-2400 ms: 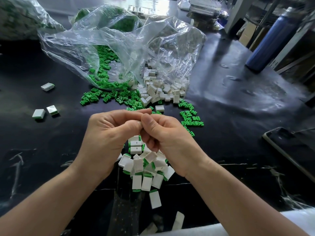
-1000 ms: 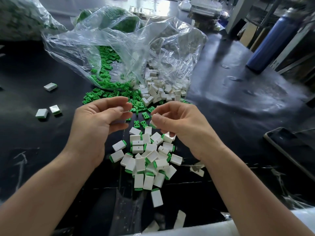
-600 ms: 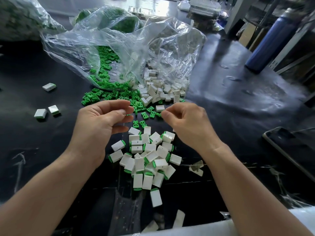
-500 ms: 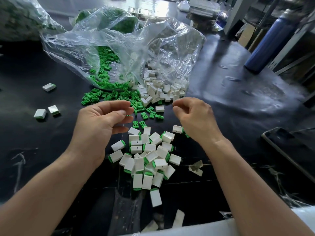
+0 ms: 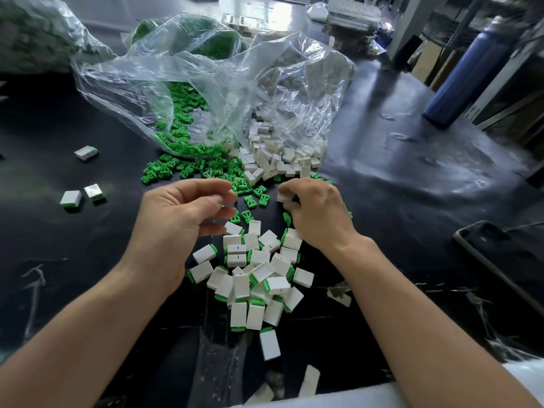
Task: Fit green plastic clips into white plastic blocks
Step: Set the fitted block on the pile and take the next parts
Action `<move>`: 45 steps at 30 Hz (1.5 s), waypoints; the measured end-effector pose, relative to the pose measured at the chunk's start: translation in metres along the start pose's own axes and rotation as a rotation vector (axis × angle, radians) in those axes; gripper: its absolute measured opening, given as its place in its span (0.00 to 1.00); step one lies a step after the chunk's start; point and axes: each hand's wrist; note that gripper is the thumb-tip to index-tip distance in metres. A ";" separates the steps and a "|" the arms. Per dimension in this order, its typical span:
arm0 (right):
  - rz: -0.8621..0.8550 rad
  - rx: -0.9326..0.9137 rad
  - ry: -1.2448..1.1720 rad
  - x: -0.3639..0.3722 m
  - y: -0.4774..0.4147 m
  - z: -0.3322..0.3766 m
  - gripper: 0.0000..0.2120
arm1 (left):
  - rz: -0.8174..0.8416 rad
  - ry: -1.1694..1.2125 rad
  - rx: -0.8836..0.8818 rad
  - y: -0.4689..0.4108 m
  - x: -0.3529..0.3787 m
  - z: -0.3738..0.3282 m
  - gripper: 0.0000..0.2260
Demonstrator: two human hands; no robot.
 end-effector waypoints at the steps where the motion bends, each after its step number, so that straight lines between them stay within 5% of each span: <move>1: -0.020 0.016 -0.010 0.000 0.000 0.000 0.12 | 0.005 -0.003 -0.001 0.000 0.000 0.000 0.11; 6: -0.141 0.083 -0.197 -0.009 0.001 0.003 0.07 | 0.040 -0.003 -0.038 0.002 0.001 -0.001 0.09; 14: -0.131 -0.246 -0.455 -0.014 0.029 0.047 0.06 | 0.120 0.003 -0.034 0.008 0.006 -0.002 0.12; 18: -0.079 -0.145 -0.481 -0.024 0.024 0.041 0.10 | 0.106 0.023 -0.048 0.006 0.003 -0.002 0.03; 22: -0.033 -0.009 -0.349 -0.037 0.014 0.020 0.04 | 0.121 0.000 -0.041 0.007 0.005 -0.002 0.08; 27: 0.052 0.226 -0.068 -0.047 0.006 -0.015 0.07 | 0.119 0.017 -0.047 0.007 0.004 -0.003 0.08; 33: 0.230 0.242 0.076 -0.041 0.005 -0.020 0.11 | 0.101 0.071 -0.050 0.007 0.003 -0.007 0.15; 41: 0.178 0.207 0.076 -0.038 0.004 -0.024 0.08 | 0.182 0.077 -0.062 0.008 0.003 -0.005 0.07; 45: 0.021 0.203 -0.246 -0.042 0.006 -0.014 0.11 | 0.199 0.108 -0.075 0.008 0.003 -0.004 0.09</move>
Point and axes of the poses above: each hand's wrist, its own y-axis away from the middle knuckle, its own x-axis out of the palm, z = x × y, and after that the axes turned 3 degrees about -z, right-handed
